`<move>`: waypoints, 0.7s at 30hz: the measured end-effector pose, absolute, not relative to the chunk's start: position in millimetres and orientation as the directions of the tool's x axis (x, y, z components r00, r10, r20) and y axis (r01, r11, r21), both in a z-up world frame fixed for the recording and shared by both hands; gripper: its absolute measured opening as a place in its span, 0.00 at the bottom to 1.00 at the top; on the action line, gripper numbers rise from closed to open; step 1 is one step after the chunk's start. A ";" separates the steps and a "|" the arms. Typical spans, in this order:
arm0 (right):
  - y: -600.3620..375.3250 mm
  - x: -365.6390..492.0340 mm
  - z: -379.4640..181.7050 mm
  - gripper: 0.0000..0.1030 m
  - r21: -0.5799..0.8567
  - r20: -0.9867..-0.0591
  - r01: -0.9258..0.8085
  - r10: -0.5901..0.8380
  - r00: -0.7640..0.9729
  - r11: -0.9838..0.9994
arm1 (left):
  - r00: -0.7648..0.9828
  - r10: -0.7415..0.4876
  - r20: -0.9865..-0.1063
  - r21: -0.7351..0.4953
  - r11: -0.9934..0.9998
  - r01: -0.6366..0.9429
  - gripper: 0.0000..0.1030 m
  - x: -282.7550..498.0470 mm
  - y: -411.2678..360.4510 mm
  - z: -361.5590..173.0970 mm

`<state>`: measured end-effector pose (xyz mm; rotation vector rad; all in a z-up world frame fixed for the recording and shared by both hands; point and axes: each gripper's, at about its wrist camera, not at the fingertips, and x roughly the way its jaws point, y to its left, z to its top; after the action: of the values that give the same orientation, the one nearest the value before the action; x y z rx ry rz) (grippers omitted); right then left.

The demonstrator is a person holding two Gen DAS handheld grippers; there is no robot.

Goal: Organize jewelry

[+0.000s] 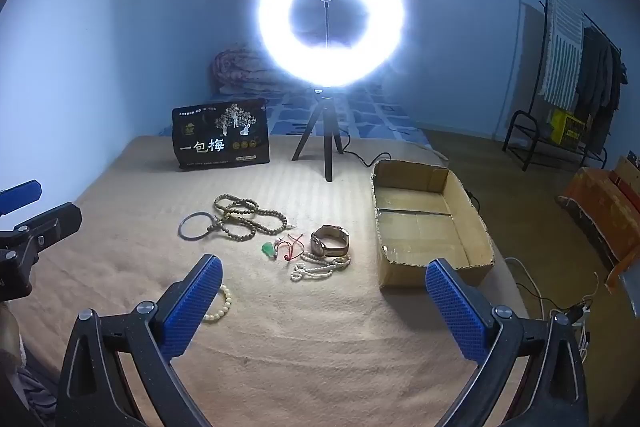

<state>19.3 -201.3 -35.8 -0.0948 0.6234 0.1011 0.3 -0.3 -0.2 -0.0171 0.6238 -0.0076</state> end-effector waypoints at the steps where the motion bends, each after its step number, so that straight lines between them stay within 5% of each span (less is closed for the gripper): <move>1: -201.1 18.9 -36.5 1.00 -0.058 -0.589 -0.124 0.066 0.806 0.991 | 0.811 -0.016 -0.585 -0.017 1.000 0.007 1.00 0.2 -0.5 -0.3; 21: -204.5 17.6 -40.9 1.00 -0.042 -0.605 -0.121 0.072 0.793 0.992 | 0.830 0.006 -0.558 0.004 1.000 -0.004 1.00 -1.0 -6.1 2.6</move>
<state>17.6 -204.5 -40.9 -0.0796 0.6464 0.1039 -1.0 -6.1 2.6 0.0027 0.5925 0.0055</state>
